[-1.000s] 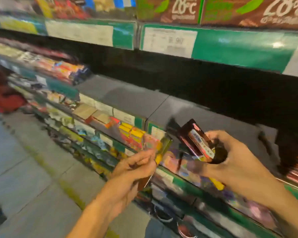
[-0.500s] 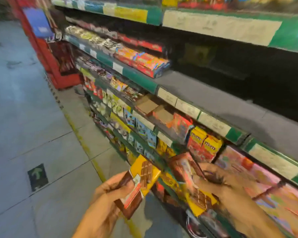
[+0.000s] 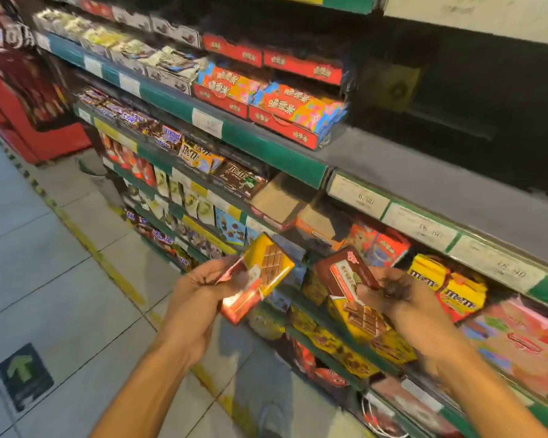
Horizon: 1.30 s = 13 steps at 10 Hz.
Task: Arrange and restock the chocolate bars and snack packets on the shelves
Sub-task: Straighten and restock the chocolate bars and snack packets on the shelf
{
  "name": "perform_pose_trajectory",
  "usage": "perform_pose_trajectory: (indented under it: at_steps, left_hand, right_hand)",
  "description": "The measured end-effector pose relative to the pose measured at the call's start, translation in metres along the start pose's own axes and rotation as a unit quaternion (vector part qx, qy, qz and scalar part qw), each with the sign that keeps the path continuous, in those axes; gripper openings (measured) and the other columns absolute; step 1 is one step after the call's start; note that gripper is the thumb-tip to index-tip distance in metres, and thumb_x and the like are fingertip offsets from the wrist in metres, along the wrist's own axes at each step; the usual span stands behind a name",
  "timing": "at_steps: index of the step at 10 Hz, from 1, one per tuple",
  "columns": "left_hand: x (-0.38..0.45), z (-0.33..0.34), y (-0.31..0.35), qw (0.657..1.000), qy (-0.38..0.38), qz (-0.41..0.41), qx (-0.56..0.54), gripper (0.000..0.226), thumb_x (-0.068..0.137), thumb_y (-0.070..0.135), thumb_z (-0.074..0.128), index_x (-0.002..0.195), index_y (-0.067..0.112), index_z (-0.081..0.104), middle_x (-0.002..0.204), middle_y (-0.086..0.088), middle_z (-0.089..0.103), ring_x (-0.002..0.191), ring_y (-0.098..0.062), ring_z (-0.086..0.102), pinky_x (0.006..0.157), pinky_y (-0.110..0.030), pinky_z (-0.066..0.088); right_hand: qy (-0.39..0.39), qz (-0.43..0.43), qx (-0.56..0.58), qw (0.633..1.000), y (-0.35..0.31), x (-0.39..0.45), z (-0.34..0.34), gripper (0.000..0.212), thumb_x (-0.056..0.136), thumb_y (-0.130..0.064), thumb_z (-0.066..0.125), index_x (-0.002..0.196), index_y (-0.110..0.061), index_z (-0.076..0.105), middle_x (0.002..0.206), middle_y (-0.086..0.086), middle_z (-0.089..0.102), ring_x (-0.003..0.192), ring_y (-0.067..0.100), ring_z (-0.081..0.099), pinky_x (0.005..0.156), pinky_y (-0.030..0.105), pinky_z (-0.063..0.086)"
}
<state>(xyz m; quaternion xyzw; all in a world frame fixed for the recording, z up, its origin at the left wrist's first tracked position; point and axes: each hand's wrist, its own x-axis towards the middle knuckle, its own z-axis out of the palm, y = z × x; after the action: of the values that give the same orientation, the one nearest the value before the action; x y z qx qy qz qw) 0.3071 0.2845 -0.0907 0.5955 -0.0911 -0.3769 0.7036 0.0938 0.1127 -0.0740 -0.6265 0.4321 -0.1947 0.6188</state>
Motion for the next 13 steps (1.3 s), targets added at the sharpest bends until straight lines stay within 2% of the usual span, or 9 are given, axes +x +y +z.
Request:
perform_pose_trajectory:
  at_steps: [1, 4, 6, 7, 8, 10, 11, 12, 13]
  left_hand:
    - [0.051, -0.001, 0.008, 1.0, -0.002, -0.001, 0.024, 0.031, 0.077, -0.007, 0.069, 0.104, 0.007, 0.073, 0.101, -0.011, 0.075, 0.092, -0.024, 0.07, 0.081, -0.035, 0.054]
    - [0.169, -0.005, 0.033, 0.996, -0.026, -0.042, 0.068, 0.032, 0.077, -0.011, 0.066, 0.095, 0.014, 0.074, 0.09, -0.002, 0.077, 0.083, -0.017, 0.071, 0.072, -0.03, 0.055]
    - [0.238, -0.006, 0.033, 0.987, -0.089, -0.052, 0.124, 0.032, 0.077, -0.007, 0.071, 0.098, 0.017, 0.075, 0.097, -0.005, 0.076, 0.095, -0.03, 0.07, 0.083, -0.043, 0.057]
    - [0.271, -0.012, 0.032, 0.978, -0.133, -0.052, 0.155, 0.032, 0.079, -0.002, 0.071, 0.101, 0.021, 0.075, 0.102, -0.006, 0.075, 0.101, -0.032, 0.069, 0.086, -0.045, 0.055]
    - [0.298, -0.019, 0.034, 0.965, -0.186, -0.053, 0.179, 0.03, 0.081, 0.005, 0.07, 0.096, 0.03, 0.075, 0.098, 0.001, 0.076, 0.09, -0.024, 0.072, 0.063, -0.034, 0.057]
    - [0.336, -0.03, 0.037, 0.956, -0.233, -0.072, 0.161, 0.034, 0.082, -0.002, 0.066, 0.094, 0.028, 0.075, 0.102, 0.002, 0.075, 0.101, -0.025, 0.069, 0.094, -0.044, 0.05]
    - [0.344, -0.034, 0.036, 0.953, -0.249, -0.081, 0.151, 0.032, 0.078, 0.001, 0.068, 0.101, 0.023, 0.073, 0.105, -0.002, 0.075, 0.103, -0.027, 0.069, 0.095, -0.045, 0.051]
    - [0.35, -0.036, 0.036, 0.947, -0.27, -0.086, 0.148, 0.034, 0.079, 0.001, 0.067, 0.107, 0.02, 0.072, 0.107, -0.002, 0.074, 0.103, -0.026, 0.069, 0.094, -0.044, 0.05]
    - [0.354, -0.035, 0.034, 0.943, -0.291, -0.087, 0.14, 0.036, 0.082, 0.001, 0.065, 0.113, 0.017, 0.07, 0.111, -0.004, 0.073, 0.104, -0.025, 0.069, 0.094, -0.044, 0.05]
  right_hand:
    - [0.0, -0.007, -0.024, 1.0, -0.001, 0.04, 0.015, 0.016, 0.09, -0.006, 0.068, 0.095, -0.021, 0.067, 0.094, -0.004, 0.077, 0.09, 0.01, 0.072, 0.08, 0.027, 0.05]
    - [0.032, 0.028, 0.021, 0.999, -0.009, 0.132, 0.051, 0.021, 0.091, 0.003, 0.063, 0.11, -0.006, 0.064, 0.093, 0.008, 0.076, 0.076, 0.018, 0.073, 0.059, 0.021, 0.054]
    - [0.105, 0.005, -0.226, 0.969, -0.009, 0.175, 0.068, 0.005, 0.093, -0.01, 0.064, 0.09, -0.014, 0.067, 0.075, -0.003, 0.069, 0.069, 0.019, 0.063, 0.061, 0.034, 0.047]
    - [0.144, 0.031, -0.391, 0.908, -0.021, 0.194, 0.081, 0.016, 0.095, -0.023, 0.059, 0.102, -0.009, 0.066, 0.095, 0.014, 0.071, 0.088, 0.034, 0.064, 0.065, 0.038, 0.045]
    - [0.145, 0.129, -0.506, 0.84, -0.033, 0.213, 0.093, 0.035, 0.102, -0.032, 0.045, 0.129, -0.013, 0.058, 0.125, 0.02, 0.064, 0.112, 0.039, 0.059, 0.082, 0.037, 0.046]
    - [0.092, 0.168, -0.622, 0.759, -0.03, 0.253, 0.093, 0.045, 0.108, -0.021, 0.027, 0.149, -0.005, 0.035, 0.152, 0.017, 0.041, 0.139, 0.03, 0.04, 0.109, 0.028, 0.036]
    - [0.007, 0.073, -0.787, 0.612, 0.0, 0.274, 0.077, 0.048, 0.107, -0.022, 0.02, 0.155, -0.014, 0.027, 0.157, 0.007, 0.036, 0.143, 0.015, 0.036, 0.121, 0.031, 0.02]
    - [-0.053, -0.017, -0.908, 0.415, 0.015, 0.273, 0.065, 0.049, 0.095, -0.005, 0.035, 0.139, -0.016, 0.053, 0.14, 0.006, 0.057, 0.128, 0.023, 0.055, 0.108, 0.04, 0.043]
    - [-0.056, 0.034, -0.872, 0.485, -0.006, 0.253, 0.073, 0.044, 0.096, -0.001, 0.033, 0.133, -0.009, 0.056, 0.135, 0.01, 0.06, 0.122, 0.024, 0.058, 0.104, 0.036, 0.046]
